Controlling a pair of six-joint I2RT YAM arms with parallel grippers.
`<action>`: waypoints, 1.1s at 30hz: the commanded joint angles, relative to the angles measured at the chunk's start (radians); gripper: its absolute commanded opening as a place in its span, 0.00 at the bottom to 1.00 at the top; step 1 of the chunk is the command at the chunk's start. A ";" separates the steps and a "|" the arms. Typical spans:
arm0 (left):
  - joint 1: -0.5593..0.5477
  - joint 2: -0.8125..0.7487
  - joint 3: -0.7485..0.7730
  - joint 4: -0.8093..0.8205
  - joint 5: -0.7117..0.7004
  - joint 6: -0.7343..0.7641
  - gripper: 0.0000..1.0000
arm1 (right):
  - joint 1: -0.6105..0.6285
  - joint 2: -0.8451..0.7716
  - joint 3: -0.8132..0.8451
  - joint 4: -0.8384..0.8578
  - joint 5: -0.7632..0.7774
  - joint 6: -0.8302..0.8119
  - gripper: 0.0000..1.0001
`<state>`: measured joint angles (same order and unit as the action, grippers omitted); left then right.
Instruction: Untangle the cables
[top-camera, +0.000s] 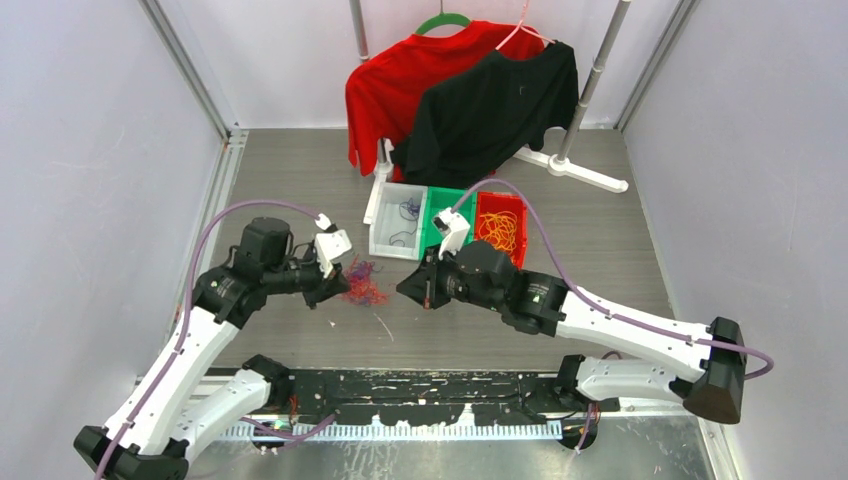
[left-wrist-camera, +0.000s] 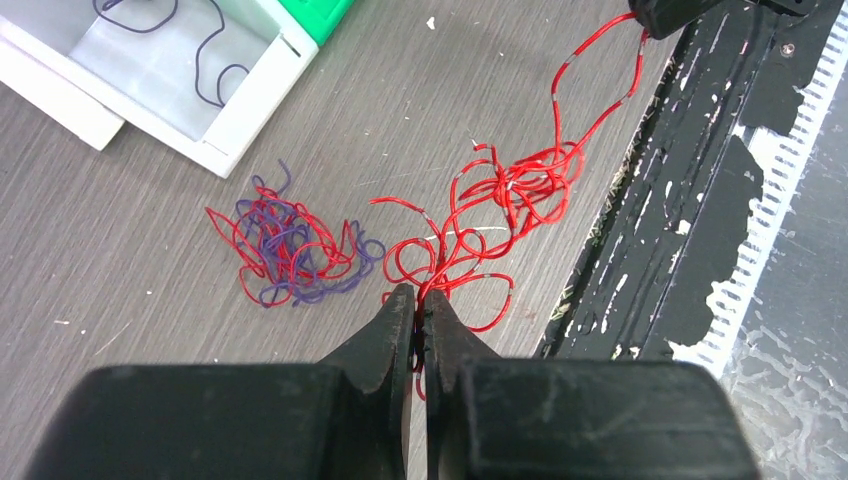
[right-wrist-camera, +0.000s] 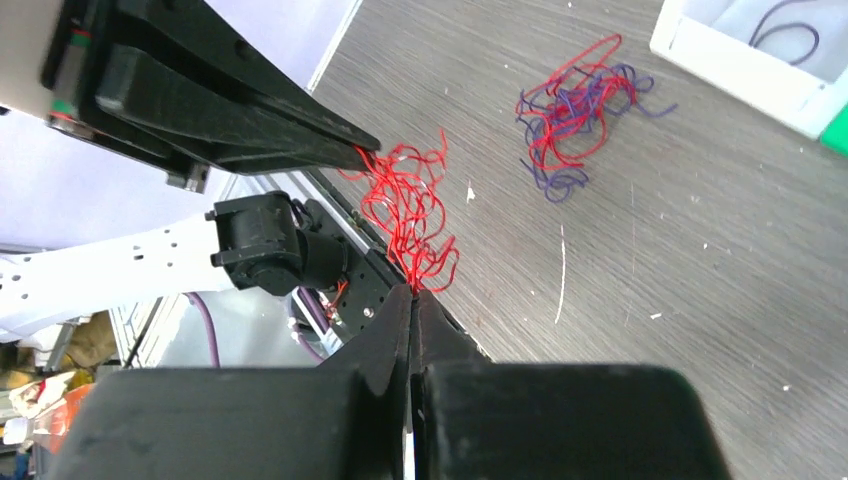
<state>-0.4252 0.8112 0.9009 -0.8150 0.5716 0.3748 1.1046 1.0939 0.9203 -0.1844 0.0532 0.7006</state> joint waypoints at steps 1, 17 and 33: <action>-0.002 -0.026 0.034 -0.003 -0.012 0.016 0.07 | 0.006 -0.040 -0.051 0.055 0.012 0.042 0.01; -0.003 -0.073 0.046 -0.048 -0.254 0.154 0.00 | -0.002 -0.264 0.036 -0.361 0.577 -0.060 0.01; -0.002 -0.109 0.020 -0.067 -0.243 0.158 0.46 | -0.008 -0.332 0.094 -0.320 0.474 -0.133 0.01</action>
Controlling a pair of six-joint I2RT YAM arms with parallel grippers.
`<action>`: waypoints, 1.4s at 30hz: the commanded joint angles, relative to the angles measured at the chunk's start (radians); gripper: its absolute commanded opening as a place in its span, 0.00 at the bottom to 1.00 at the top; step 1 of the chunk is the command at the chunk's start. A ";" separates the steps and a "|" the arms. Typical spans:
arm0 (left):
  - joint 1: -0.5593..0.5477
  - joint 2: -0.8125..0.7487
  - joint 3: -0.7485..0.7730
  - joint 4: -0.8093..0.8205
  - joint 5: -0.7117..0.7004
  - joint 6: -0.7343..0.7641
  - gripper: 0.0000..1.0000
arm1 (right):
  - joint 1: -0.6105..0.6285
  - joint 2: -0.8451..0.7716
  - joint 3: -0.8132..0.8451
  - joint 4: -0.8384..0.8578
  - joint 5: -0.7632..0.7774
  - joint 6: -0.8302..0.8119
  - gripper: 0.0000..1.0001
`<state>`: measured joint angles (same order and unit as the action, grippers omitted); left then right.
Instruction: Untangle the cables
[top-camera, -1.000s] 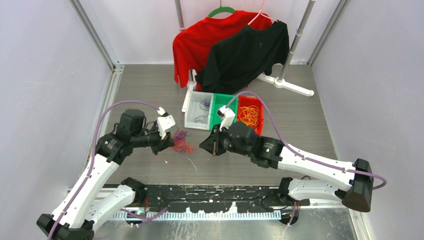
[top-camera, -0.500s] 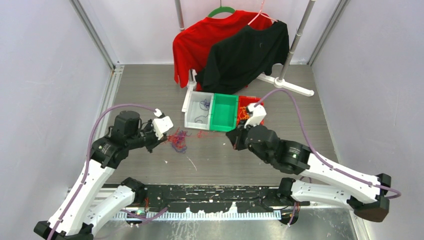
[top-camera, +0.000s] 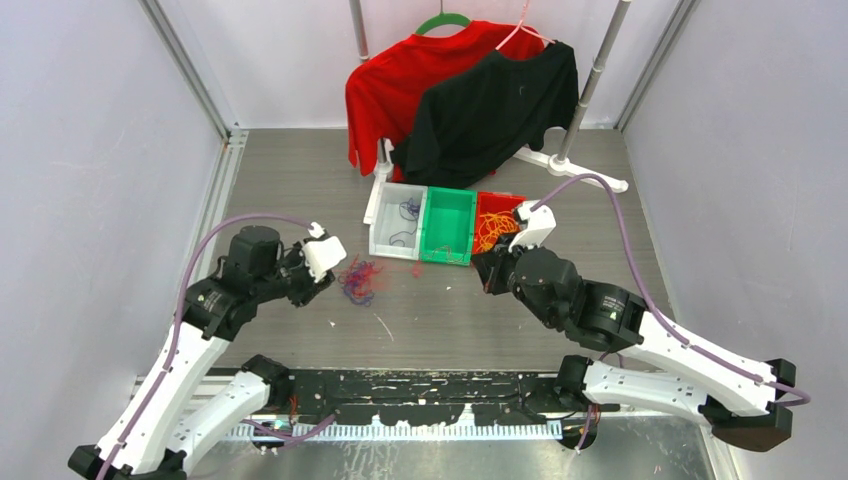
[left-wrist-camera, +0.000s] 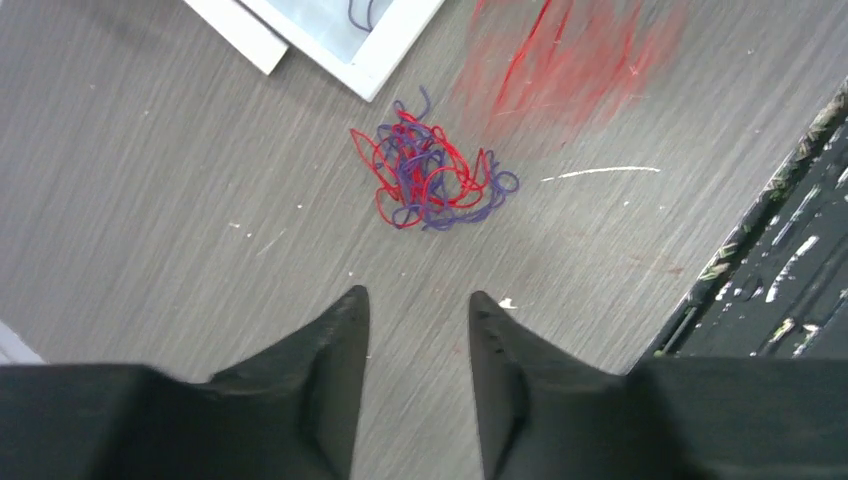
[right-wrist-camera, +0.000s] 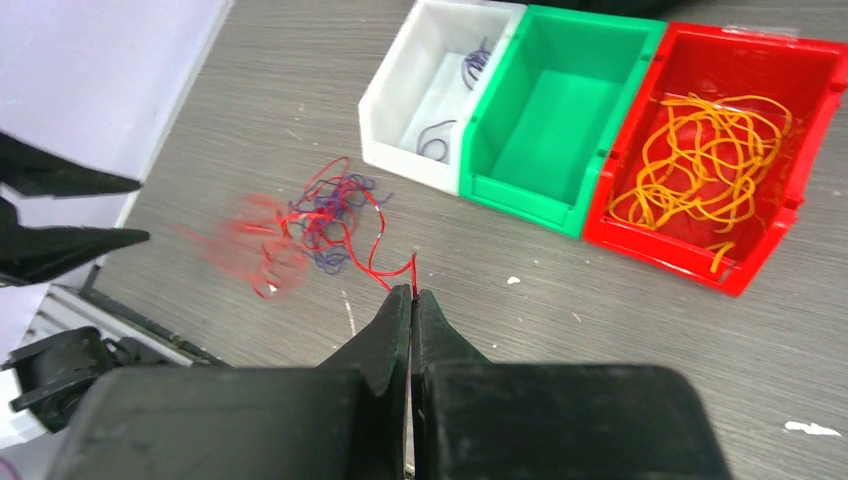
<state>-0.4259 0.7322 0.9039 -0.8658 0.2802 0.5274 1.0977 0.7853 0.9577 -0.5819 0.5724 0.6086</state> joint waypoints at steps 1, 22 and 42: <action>-0.001 -0.031 0.030 -0.050 0.093 0.016 0.56 | -0.001 -0.022 0.060 0.104 -0.077 -0.042 0.01; -0.002 0.006 0.065 0.173 0.457 -0.418 0.77 | -0.001 0.241 0.171 0.423 -0.530 0.038 0.01; -0.010 0.043 0.086 0.230 0.547 -0.493 0.45 | -0.001 0.392 0.233 0.573 -0.663 0.079 0.01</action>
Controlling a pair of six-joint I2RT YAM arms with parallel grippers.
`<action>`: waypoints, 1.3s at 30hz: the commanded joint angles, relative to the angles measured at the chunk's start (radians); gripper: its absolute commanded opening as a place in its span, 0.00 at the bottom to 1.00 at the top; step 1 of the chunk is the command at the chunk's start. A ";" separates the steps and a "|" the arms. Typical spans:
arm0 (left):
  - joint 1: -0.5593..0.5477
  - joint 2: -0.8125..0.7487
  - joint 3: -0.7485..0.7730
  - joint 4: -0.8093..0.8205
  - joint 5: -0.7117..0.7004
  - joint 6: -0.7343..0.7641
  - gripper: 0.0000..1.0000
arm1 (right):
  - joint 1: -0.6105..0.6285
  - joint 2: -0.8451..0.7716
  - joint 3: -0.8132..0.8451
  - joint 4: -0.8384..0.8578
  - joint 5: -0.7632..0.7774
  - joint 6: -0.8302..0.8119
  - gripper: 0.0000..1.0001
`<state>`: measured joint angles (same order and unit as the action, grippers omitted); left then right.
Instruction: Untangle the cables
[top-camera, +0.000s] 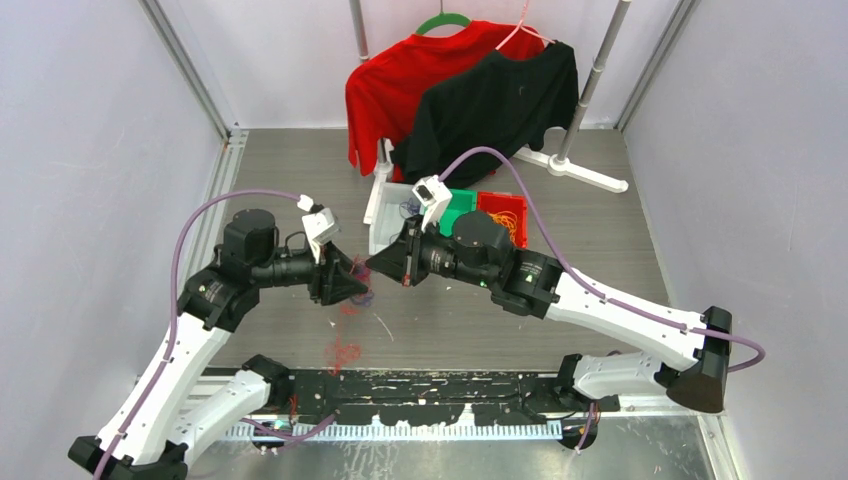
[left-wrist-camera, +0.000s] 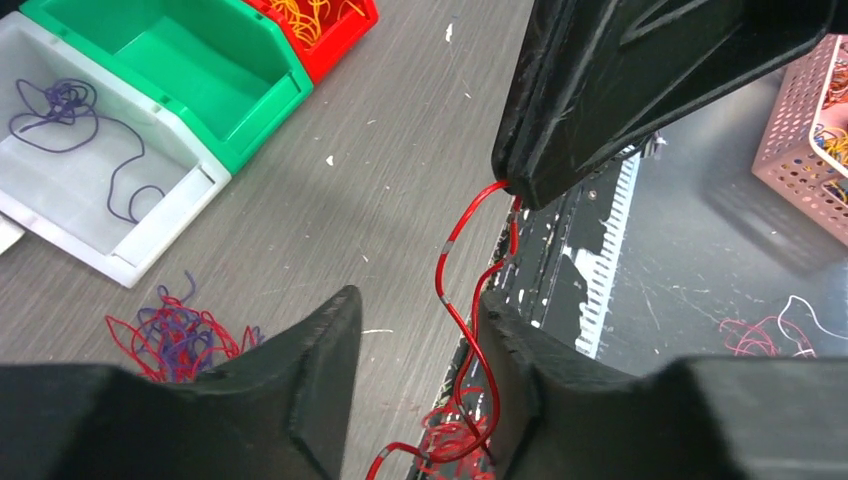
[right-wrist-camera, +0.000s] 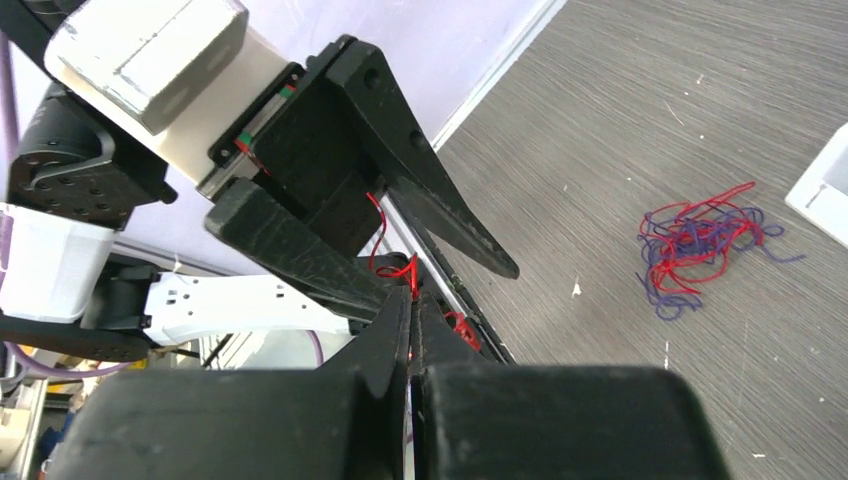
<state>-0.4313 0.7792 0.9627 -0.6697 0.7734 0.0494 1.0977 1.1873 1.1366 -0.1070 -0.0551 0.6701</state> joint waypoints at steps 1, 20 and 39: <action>-0.005 -0.002 0.034 0.025 0.062 -0.013 0.40 | -0.001 -0.009 0.056 0.104 -0.042 0.018 0.01; -0.004 0.062 0.243 -0.015 0.136 -0.092 0.00 | -0.001 -0.306 -0.391 0.450 -0.112 -0.323 0.92; -0.004 0.100 0.366 -0.019 0.328 -0.254 0.00 | -0.005 -0.025 -0.175 0.583 -0.378 -0.324 0.49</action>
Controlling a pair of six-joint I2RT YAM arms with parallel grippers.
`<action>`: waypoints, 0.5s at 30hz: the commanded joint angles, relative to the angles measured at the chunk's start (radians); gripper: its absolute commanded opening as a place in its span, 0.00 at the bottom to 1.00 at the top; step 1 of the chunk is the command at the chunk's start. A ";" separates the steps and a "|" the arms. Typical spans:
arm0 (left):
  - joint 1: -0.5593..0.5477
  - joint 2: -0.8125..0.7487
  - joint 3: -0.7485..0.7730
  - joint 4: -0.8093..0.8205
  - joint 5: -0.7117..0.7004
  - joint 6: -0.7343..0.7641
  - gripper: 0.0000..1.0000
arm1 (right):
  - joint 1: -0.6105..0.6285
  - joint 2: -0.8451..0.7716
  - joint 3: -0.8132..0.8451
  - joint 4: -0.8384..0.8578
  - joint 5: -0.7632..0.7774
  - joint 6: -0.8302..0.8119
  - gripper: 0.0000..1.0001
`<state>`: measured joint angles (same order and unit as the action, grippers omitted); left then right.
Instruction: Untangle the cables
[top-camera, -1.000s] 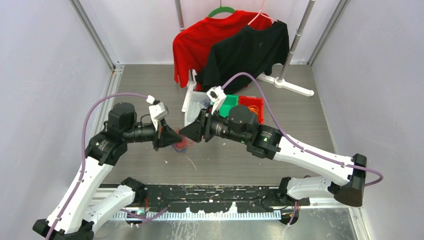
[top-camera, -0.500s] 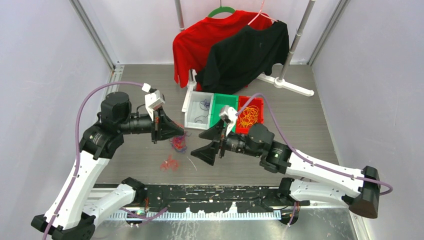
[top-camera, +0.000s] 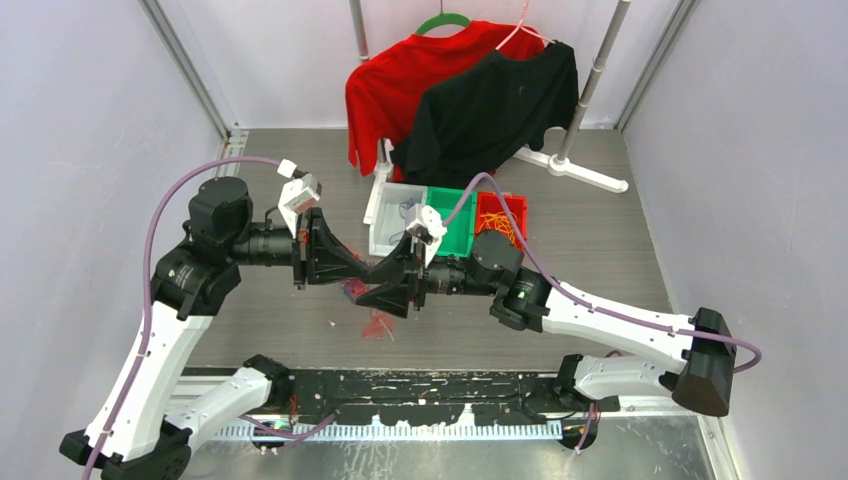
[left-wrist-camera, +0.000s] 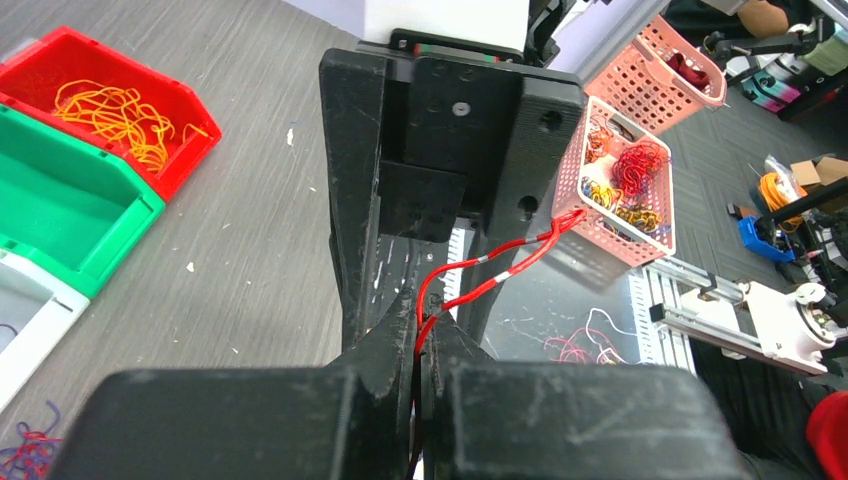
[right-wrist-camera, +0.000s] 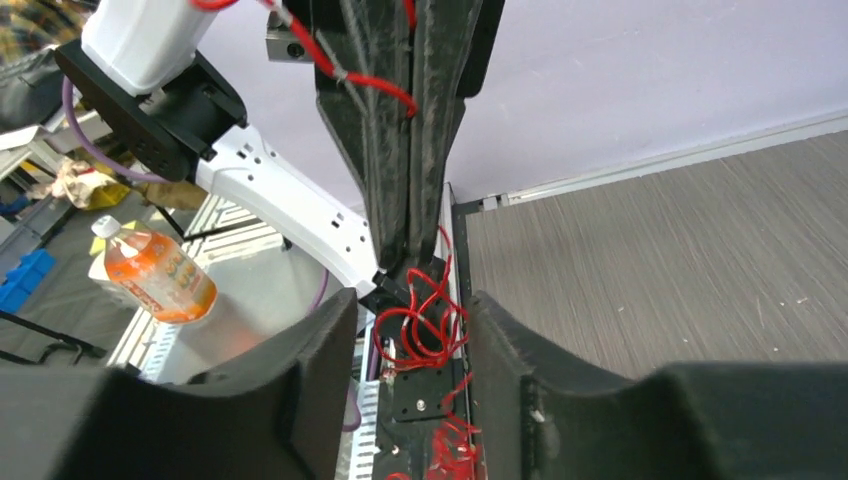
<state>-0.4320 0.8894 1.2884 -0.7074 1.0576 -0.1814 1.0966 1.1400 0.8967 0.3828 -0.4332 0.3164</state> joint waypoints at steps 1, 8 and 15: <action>-0.004 -0.009 0.043 0.019 0.044 -0.023 0.00 | -0.004 0.032 0.066 0.102 0.006 0.047 0.43; -0.004 -0.007 0.072 0.031 0.043 -0.029 0.00 | -0.004 0.104 0.072 0.165 -0.024 0.178 0.40; -0.004 -0.010 0.084 0.033 0.041 -0.029 0.00 | -0.002 0.122 0.064 0.198 -0.029 0.210 0.28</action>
<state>-0.4320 0.8898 1.3296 -0.7067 1.0752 -0.2024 1.0966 1.2724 0.9272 0.4911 -0.4454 0.4904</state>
